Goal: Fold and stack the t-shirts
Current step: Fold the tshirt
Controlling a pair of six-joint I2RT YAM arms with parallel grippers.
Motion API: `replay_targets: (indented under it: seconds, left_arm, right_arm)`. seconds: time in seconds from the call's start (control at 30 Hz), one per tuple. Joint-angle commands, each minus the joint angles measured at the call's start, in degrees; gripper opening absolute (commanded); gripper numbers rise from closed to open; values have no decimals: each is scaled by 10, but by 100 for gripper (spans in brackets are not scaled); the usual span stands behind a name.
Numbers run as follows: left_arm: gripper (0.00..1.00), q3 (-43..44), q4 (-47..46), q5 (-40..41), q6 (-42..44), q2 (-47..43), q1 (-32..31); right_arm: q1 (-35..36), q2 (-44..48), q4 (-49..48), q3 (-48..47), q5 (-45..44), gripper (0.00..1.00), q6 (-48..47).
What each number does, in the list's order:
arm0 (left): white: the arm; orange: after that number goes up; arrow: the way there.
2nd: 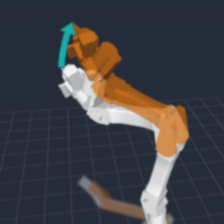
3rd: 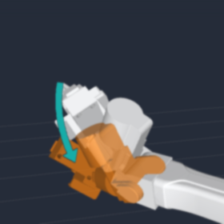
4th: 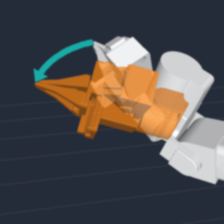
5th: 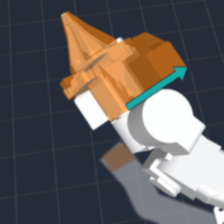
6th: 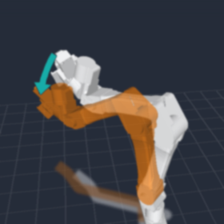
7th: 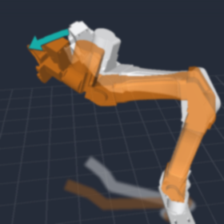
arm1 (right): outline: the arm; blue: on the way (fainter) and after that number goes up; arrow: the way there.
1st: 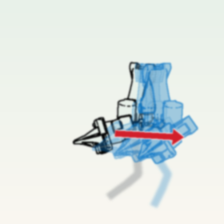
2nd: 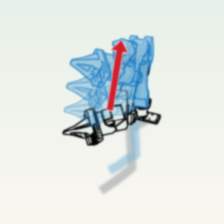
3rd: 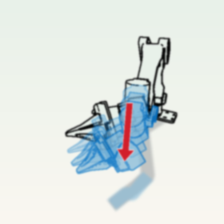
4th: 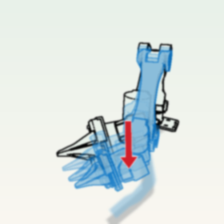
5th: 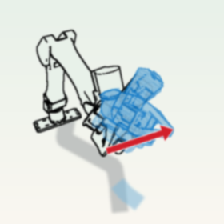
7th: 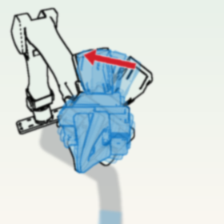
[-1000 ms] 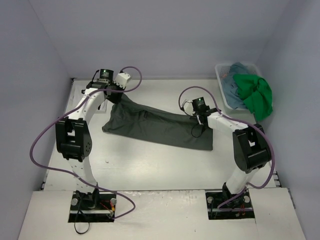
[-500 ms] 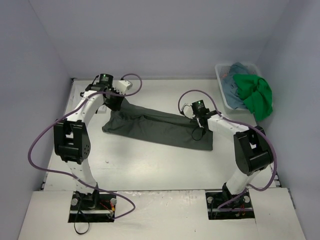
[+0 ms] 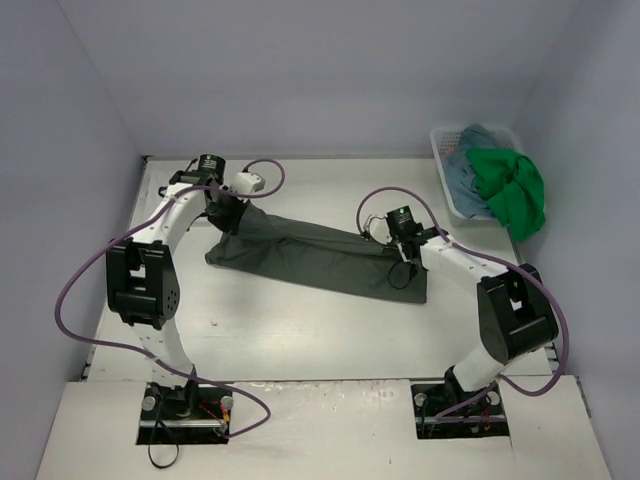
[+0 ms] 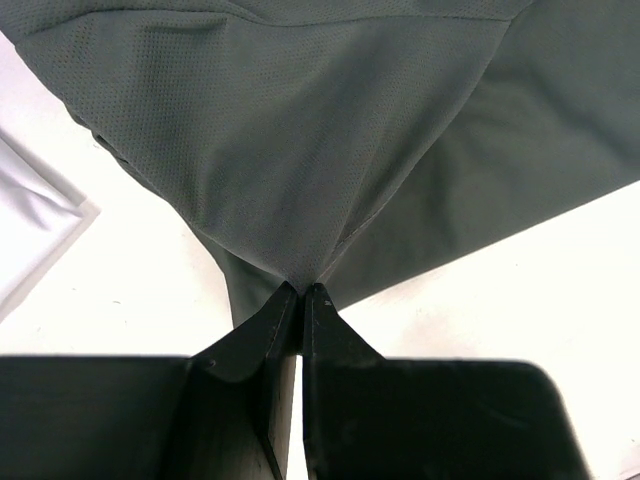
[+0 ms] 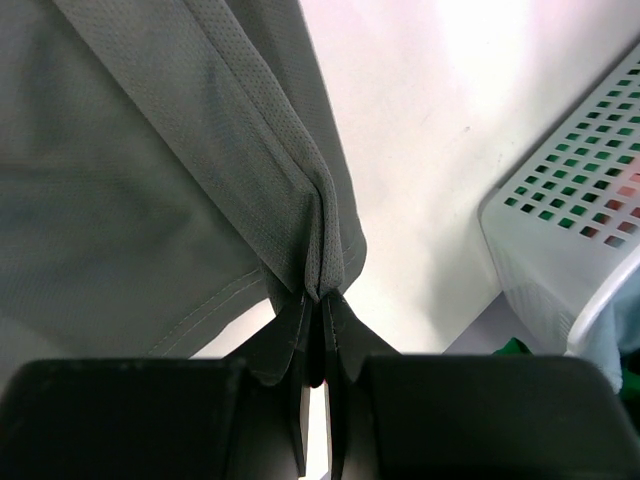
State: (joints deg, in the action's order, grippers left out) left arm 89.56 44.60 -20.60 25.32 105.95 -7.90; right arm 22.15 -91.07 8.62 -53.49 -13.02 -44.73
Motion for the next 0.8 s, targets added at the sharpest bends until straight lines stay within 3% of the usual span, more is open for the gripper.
replay_targets:
  seconds: [0.0, 0.77]
  left_arm:
    - [0, 8, 15, -10, 15, -55, 5]
    - [0, -50, 110, -21, 61, -26, 5]
  right_arm:
    - [5, 28, 10, 4, 0, 0, -4]
    - [23, 16, 51, 42, 2, 1, -11]
